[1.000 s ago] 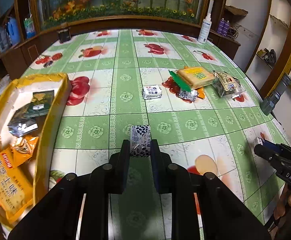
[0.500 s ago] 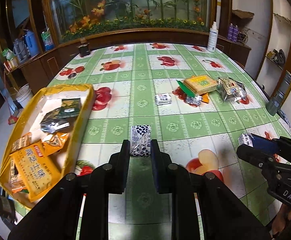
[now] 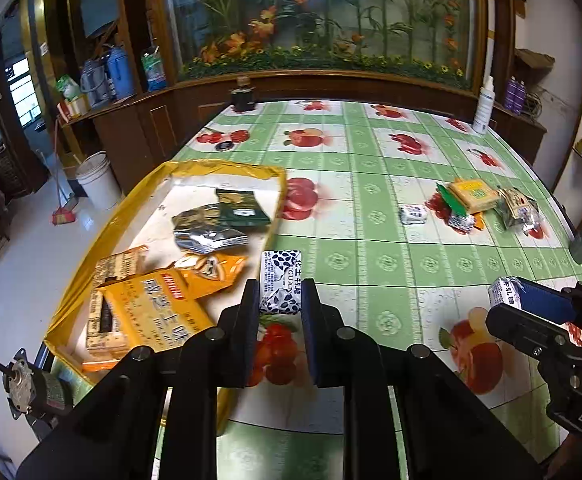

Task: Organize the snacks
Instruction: 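Carry both small white boxes over the yellow tray with both tools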

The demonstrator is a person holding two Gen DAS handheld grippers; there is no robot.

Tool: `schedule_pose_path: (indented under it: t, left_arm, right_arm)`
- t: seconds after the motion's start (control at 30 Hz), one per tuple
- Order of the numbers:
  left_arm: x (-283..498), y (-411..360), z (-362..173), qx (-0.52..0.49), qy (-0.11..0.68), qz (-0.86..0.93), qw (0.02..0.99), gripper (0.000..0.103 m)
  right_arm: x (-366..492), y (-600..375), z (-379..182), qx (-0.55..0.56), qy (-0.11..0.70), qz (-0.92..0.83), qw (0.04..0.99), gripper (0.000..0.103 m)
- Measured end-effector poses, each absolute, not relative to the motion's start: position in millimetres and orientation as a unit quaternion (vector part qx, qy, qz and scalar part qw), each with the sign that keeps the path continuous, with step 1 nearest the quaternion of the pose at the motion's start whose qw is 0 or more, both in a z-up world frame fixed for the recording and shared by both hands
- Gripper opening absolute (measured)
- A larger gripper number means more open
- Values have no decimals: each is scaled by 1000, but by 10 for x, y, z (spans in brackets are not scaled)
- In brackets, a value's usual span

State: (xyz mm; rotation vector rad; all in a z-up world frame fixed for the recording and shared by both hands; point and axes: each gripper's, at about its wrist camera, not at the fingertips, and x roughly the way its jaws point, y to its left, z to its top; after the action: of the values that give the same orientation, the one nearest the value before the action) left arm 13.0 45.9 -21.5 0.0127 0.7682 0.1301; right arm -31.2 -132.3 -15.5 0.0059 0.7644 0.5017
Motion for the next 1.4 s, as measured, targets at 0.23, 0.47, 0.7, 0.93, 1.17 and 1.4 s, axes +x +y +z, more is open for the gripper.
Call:
schedule_pose_path:
  t: [0.23,0.47,0.7,0.93,1.17,1.4]
  left_arm:
    - [70,730,-194,-10,368,84,926,18]
    - [38,953,-220,-26,369,99,924,18]
    - [17,1116,-260,-40,371,109,921,18]
    - [9,1268,-294,-52,373,118,919,18]
    - [3,1454,-353,-68,378,126,915,18]
    - [9,1652,-408,-80,383,144,909,18]
  right_arm:
    - [-319,-1011,-116,-14,367,265,891,33]
    - [-338,-767,-132,-30,371,281,885,33]
    - [-317,-578,-152,-43,376,293,878,33]
    - [-270,-377,-188,-52,379,305,872,33]
    - [-221,-190,-207,-57,376,320,868,33]
    - [-82,23,-244,-45,378,336,862,33]
